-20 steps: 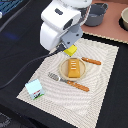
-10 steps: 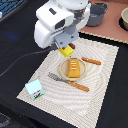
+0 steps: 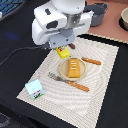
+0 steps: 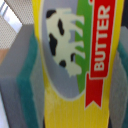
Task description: Interact with the objects in diverse but meaningful ways.
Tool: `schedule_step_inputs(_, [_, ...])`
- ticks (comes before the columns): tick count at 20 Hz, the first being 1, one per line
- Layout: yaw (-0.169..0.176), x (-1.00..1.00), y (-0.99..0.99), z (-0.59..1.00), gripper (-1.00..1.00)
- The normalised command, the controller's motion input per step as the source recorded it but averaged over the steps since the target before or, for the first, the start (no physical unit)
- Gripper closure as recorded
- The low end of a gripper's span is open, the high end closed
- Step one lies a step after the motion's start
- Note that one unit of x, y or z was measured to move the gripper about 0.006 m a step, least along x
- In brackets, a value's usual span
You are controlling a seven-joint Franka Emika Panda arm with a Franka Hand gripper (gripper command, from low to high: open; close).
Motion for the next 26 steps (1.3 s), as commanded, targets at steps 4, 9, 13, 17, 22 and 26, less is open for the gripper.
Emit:
schedule_step_inputs(4, [-0.087,-0.85,0.02,-0.41,1.0])
schedule_step_inputs(9, [-0.089,-0.85,0.0,-0.43,1.0])
schedule_step_inputs(13, [-0.09,-0.83,0.0,-0.44,1.0])
schedule_step_inputs(17, [-0.091,-0.74,0.0,-0.41,1.0])
schedule_step_inputs(22, [-0.073,-0.49,0.03,-0.27,1.0])
schedule_step_inputs(26, [-0.042,-0.22,0.09,-0.12,1.0])
